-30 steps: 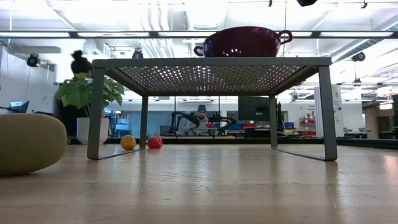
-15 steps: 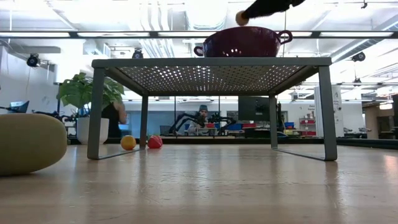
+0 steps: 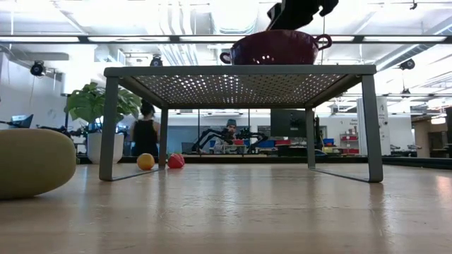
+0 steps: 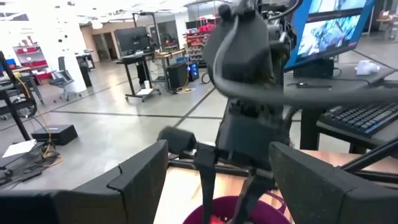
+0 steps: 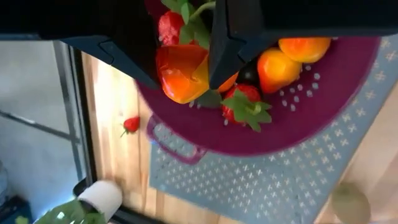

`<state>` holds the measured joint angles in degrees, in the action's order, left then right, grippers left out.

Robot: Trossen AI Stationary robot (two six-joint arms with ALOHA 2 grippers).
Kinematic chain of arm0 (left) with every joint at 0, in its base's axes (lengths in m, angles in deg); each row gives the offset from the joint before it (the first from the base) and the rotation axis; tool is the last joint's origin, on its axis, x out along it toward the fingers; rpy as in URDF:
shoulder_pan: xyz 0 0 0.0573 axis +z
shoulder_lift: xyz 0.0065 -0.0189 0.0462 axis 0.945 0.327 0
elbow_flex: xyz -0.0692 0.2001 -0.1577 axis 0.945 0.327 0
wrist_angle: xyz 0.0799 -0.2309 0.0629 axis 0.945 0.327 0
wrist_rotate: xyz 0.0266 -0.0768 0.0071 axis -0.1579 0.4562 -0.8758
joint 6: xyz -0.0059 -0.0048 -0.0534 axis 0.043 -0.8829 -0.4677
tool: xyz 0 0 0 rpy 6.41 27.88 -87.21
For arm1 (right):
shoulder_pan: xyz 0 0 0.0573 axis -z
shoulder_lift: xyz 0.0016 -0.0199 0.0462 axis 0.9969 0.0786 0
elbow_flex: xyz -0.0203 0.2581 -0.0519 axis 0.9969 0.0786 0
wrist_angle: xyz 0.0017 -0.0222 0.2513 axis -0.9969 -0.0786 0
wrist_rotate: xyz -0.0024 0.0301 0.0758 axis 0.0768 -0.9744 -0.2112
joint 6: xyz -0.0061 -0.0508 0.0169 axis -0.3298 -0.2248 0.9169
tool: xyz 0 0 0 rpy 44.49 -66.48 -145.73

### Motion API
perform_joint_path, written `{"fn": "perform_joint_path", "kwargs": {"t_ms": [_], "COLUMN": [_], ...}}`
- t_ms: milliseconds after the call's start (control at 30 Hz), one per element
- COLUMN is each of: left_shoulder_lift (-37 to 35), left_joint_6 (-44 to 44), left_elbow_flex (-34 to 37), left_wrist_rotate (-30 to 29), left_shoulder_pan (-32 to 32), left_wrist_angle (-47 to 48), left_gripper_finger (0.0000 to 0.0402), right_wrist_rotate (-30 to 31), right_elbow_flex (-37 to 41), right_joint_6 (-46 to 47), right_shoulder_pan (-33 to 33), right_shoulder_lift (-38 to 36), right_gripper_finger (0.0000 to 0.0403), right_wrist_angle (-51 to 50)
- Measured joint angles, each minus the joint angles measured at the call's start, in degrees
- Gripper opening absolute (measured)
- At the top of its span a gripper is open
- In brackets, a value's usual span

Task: Pick & Place Fruit
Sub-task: Put the pear in the purple strainer bowl on the shelf

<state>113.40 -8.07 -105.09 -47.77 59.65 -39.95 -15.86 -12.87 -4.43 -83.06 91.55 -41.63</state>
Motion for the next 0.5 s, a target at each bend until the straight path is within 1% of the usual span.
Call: {"fn": "perform_joint_path", "kwargs": {"t_ms": [300,500], "left_shoulder_lift": [-0.90,-0.93], "left_joint_6": [-0.08,-0.09], "left_elbow_flex": [0.00,0.00], "left_wrist_rotate": [-0.26,-0.33], "left_shoulder_pan": [-0.02,-0.02], "left_wrist_angle": [1.15,1.23], "left_gripper_finger": [0.0284,0.0284], "right_wrist_rotate": [-0.07,-0.10], "right_elbow_flex": [0.49,0.62], "right_joint_6": [0.42,0.47], "right_shoulder_pan": [-0.02,-0.02], "right_shoulder_lift": [2.14,2.13], "right_gripper_finger": [0.0109,0.0144], "right_wrist_angle": [-0.21,-0.26]}}
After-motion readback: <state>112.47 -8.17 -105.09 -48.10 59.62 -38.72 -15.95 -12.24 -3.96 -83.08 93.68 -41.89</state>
